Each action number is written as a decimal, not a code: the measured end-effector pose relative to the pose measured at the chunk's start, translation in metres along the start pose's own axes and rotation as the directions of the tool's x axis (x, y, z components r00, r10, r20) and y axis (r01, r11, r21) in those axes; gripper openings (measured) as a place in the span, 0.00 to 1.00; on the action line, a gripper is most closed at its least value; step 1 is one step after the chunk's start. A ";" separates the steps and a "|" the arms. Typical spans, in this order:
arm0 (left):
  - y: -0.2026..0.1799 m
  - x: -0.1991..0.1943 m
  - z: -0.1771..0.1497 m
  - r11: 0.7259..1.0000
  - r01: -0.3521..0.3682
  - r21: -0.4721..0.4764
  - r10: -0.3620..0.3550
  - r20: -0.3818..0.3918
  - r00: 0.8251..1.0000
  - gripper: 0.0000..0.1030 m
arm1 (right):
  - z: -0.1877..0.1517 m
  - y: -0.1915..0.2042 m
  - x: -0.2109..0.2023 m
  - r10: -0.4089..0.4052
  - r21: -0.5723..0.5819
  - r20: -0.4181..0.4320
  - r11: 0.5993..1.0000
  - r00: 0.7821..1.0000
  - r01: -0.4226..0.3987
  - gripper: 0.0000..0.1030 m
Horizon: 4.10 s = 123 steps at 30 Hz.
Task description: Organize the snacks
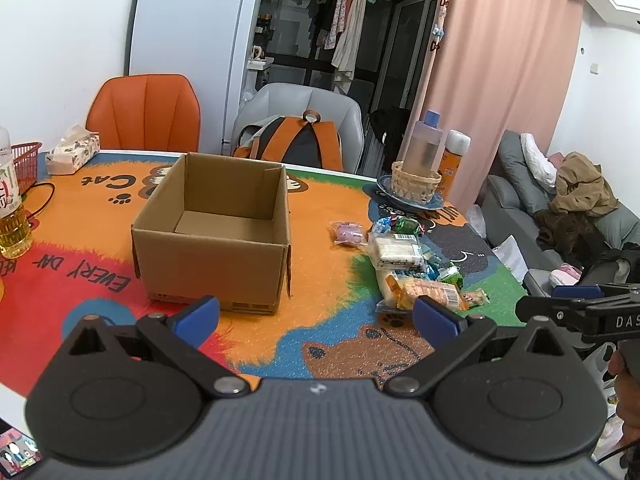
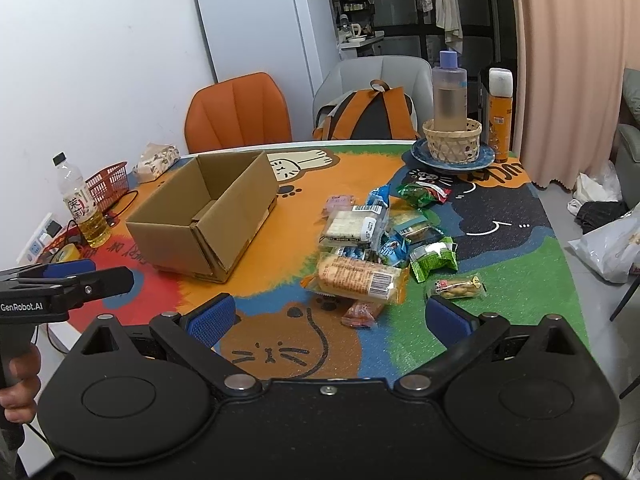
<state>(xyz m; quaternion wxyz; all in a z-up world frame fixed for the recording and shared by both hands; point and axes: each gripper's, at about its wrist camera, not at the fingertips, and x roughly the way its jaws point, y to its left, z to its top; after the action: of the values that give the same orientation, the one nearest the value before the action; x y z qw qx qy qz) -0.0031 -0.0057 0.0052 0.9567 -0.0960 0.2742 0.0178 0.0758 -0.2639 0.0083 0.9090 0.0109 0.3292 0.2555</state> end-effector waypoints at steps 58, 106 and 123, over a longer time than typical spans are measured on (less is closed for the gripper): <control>-0.018 0.008 -0.004 1.000 -0.002 0.020 0.001 0.054 0.999 1.00 | -0.005 -0.023 0.006 -0.036 0.018 0.065 0.999 0.997 0.034 1.00; -0.103 0.128 -0.020 0.994 0.075 0.081 -0.077 0.022 0.997 0.98 | -0.036 -0.116 0.073 -0.092 0.095 0.055 0.992 0.994 0.087 0.85; -0.146 0.169 -0.030 0.989 -0.002 0.146 0.005 -0.015 1.000 0.99 | -0.039 -0.147 0.079 -0.101 0.136 0.048 0.986 0.994 0.094 0.83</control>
<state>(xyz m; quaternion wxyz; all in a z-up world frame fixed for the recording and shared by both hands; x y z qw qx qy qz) 0.1371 -0.1577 -0.0840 0.9590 -0.0252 0.2822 -0.0014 0.1712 -0.3597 -0.0969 0.9264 0.0625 0.3205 0.1876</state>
